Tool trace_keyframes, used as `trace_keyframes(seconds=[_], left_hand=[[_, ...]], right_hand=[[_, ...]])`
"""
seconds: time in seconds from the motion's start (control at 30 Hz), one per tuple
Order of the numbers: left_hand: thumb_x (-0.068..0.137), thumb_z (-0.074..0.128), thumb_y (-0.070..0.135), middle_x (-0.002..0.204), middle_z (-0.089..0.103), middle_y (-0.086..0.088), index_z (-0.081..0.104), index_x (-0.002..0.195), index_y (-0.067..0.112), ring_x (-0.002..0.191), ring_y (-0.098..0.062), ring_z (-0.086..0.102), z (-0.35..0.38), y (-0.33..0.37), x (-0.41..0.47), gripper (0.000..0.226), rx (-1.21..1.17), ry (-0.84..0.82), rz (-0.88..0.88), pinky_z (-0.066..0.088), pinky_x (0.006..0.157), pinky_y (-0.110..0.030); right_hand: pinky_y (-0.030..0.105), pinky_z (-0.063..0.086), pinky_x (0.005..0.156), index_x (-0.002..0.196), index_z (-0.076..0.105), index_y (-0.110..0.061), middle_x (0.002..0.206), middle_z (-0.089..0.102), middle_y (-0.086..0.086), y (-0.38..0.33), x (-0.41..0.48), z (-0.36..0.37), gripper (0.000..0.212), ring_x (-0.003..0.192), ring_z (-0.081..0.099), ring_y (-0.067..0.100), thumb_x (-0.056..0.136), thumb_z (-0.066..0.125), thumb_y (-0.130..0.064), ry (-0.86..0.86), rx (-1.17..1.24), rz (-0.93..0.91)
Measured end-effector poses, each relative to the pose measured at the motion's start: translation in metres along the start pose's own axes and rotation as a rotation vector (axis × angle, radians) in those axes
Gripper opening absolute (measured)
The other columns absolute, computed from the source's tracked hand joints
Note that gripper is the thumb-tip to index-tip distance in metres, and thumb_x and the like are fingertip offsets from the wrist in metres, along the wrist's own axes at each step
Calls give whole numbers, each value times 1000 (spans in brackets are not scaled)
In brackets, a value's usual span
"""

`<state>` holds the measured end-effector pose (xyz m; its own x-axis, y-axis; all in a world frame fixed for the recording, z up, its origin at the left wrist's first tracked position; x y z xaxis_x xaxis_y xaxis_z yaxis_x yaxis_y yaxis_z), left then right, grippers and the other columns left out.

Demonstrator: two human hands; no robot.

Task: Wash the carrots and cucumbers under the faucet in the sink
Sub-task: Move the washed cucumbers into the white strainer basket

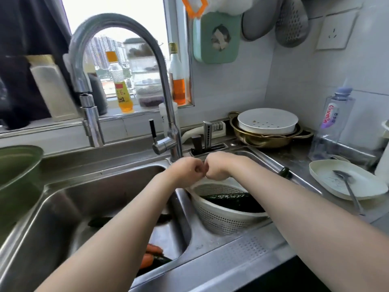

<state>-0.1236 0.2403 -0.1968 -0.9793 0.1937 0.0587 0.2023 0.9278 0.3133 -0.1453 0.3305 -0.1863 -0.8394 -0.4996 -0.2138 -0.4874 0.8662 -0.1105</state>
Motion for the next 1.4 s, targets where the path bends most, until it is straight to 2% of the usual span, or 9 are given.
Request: trace_keyframes(seconds=[0.13, 0.3, 0.37, 0.5, 0.67, 0.8, 1.03, 1.2, 1.4], left_hand=[[93, 61, 24, 89, 64, 6, 66, 93, 26, 85, -20, 59, -39, -76, -51, 5, -105, 165, -173, 47, 74, -33], [92, 62, 30, 92, 68, 11, 64, 85, 36, 90, -16, 64, -24, -176, -114, 10, -105, 7, -397, 49, 78, -32], [95, 62, 31, 107, 69, 10, 68, 99, 38, 96, -12, 63, -3, -203, -135, 11, -142, -90, -459, 48, 82, -29], [96, 64, 26, 149, 54, 2, 52, 148, 28, 133, -18, 53, 35, -238, -158, 54, -117, -190, -495, 43, 110, -30], [94, 64, 22, 160, 43, -3, 33, 160, 33, 138, -21, 51, 61, -262, -171, 73, -186, -325, -567, 42, 109, -27], [93, 67, 22, 160, 43, -1, 35, 159, 34, 142, -23, 47, 66, -254, -154, 74, -152, -332, -498, 39, 112, -29], [85, 78, 22, 151, 52, 2, 43, 152, 35, 134, -22, 53, 50, -249, -153, 77, -146, -290, -485, 45, 110, -35], [90, 77, 33, 128, 63, 8, 63, 127, 36, 110, -8, 58, 6, -239, -160, 40, -290, -168, -433, 46, 93, -25], [100, 57, 52, 123, 67, 18, 70, 120, 42, 115, -3, 59, -28, -186, -152, 26, -409, -84, -358, 44, 105, -30]], right_hand=[[31, 52, 74, 95, 70, -16, 93, 69, 7, -87, 12, -11, 18, 89, 66, 29, 91, 52, -16, 97, 149, -124], [39, 61, 68, 111, 73, -10, 92, 73, 13, -182, 41, 57, 29, 77, 70, 31, 95, 49, -14, -139, 160, -200], [36, 58, 72, 117, 71, -7, 109, 74, 13, -200, 57, 96, 30, 89, 70, 31, 98, 50, -13, -233, 44, -221], [34, 55, 84, 114, 65, -8, 119, 70, 13, -206, 87, 159, 25, 99, 67, 30, 93, 58, -19, -302, -74, -193], [35, 49, 100, 138, 51, -10, 136, 59, 14, -211, 106, 196, 53, 124, 58, 34, 91, 70, -24, -230, -52, -168], [32, 48, 86, 123, 66, -8, 122, 68, 14, -215, 108, 213, 40, 113, 64, 34, 95, 69, -35, -304, -159, -196], [35, 52, 78, 122, 62, -13, 114, 69, 11, -217, 89, 155, 28, 99, 67, 29, 95, 55, -16, -273, 1, -203], [23, 45, 45, 107, 68, -13, 79, 71, 6, -195, 65, 85, 26, 49, 56, 17, 87, 70, -30, -281, 235, -192], [30, 55, 58, 103, 74, -12, 63, 66, -6, -155, 37, 28, 31, 57, 63, 16, 85, 80, -37, -245, 223, -186]])
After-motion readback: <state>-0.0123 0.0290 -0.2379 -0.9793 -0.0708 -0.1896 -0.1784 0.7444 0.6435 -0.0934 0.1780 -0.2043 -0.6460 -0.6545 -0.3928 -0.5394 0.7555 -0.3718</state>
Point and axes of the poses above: each hand's wrist, its own x-axis towards the middle knuckle, its own z-axis out of the palm, y = z × x, the point moved 8 cm from there along x, towards the middle knuckle
